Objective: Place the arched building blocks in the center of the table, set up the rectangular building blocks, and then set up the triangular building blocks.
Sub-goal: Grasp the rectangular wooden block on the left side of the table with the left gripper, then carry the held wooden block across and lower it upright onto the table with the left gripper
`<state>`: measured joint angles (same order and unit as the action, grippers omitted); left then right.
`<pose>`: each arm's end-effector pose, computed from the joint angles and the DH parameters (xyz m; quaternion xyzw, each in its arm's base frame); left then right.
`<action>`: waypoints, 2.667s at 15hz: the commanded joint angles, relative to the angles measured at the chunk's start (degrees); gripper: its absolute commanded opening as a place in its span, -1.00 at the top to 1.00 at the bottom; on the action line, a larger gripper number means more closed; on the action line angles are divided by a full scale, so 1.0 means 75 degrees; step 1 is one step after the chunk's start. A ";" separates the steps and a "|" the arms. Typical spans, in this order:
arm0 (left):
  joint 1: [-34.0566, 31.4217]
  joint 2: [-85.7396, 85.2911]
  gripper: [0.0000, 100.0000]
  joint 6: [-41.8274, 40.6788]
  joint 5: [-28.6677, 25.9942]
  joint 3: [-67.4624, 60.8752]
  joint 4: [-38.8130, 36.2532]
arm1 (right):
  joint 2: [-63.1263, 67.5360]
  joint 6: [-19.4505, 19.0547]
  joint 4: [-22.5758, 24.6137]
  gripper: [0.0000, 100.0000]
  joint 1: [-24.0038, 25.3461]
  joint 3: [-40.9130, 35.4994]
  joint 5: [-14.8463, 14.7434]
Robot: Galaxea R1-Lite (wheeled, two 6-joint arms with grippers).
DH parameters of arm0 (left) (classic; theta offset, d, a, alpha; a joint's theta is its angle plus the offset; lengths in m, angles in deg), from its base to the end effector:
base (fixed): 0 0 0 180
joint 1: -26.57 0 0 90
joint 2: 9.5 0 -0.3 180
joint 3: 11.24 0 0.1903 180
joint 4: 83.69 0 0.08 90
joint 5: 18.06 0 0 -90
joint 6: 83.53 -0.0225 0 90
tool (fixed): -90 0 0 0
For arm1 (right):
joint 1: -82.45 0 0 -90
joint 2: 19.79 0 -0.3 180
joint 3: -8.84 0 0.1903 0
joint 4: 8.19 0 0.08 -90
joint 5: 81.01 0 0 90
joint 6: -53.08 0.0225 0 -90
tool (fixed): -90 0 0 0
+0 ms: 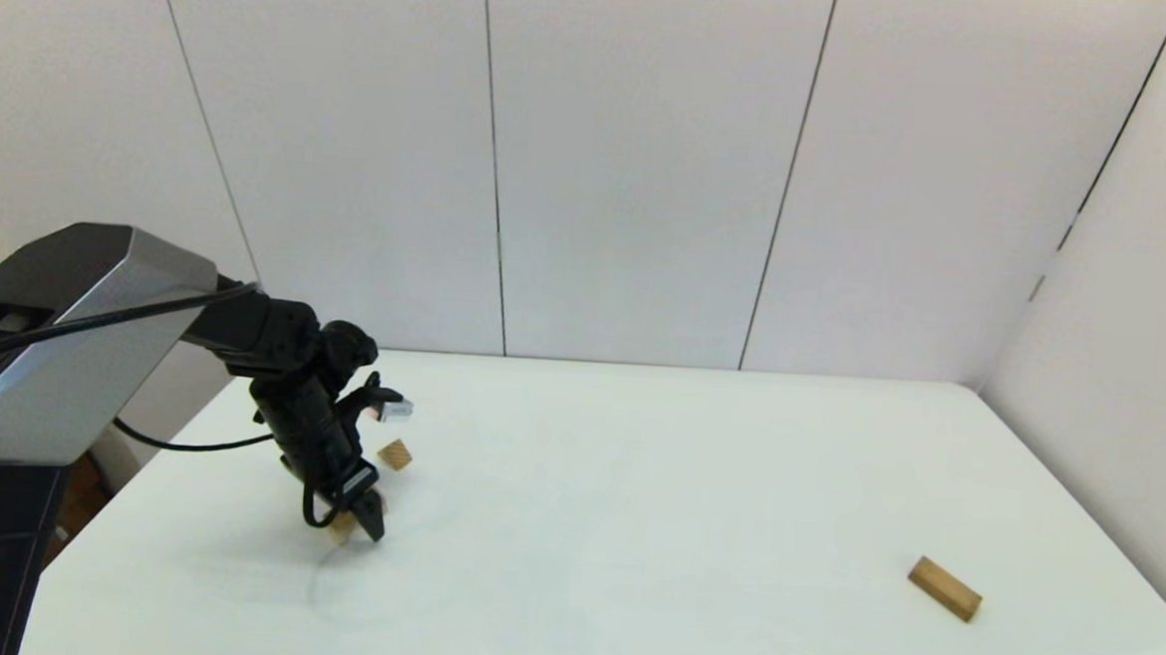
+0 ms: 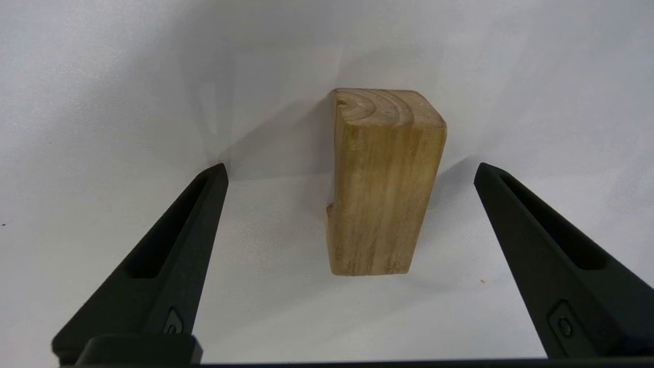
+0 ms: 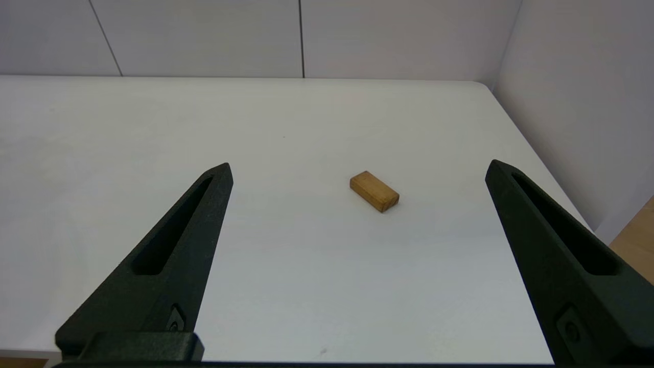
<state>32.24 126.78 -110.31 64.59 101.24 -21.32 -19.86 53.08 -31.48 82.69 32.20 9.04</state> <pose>0.3955 -0.0422 0.0285 0.1583 0.6453 -0.2387 0.7082 -0.0229 -0.0001 0.0756 0.0000 -0.0012 0.0025 1.0000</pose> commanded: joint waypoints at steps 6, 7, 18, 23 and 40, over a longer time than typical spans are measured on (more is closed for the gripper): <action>0.0006 0.0017 1.00 -0.0003 0.0007 0.0001 0.0109 | -0.0002 0.0000 0.0002 -1.00 0.0003 0.0000 0.0005; 0.0006 0.0029 1.00 -0.0003 0.0007 0.0001 0.0109 | -0.0002 0.0000 0.0002 -1.00 0.0003 -0.0012 0.0005; 0.0486 -0.0897 1.00 -0.0038 -0.0028 0.0165 0.0074 | -0.0002 0.0000 0.0002 -1.00 0.0003 -0.0012 0.0005; 0.1928 -0.1073 1.00 -0.0027 -0.0028 0.0540 0.0085 | -0.0002 0.0000 0.0002 -1.00 0.0003 0.0000 0.0005; 0.5115 0.0427 1.00 -0.1011 -0.0028 0.2896 0.0179 | -0.0002 0.0000 0.0002 -1.00 0.0003 0.0000 0.0005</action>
<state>70.37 128.26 -116.99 64.44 121.83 -20.64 -19.86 53.08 -31.51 82.69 32.20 9.06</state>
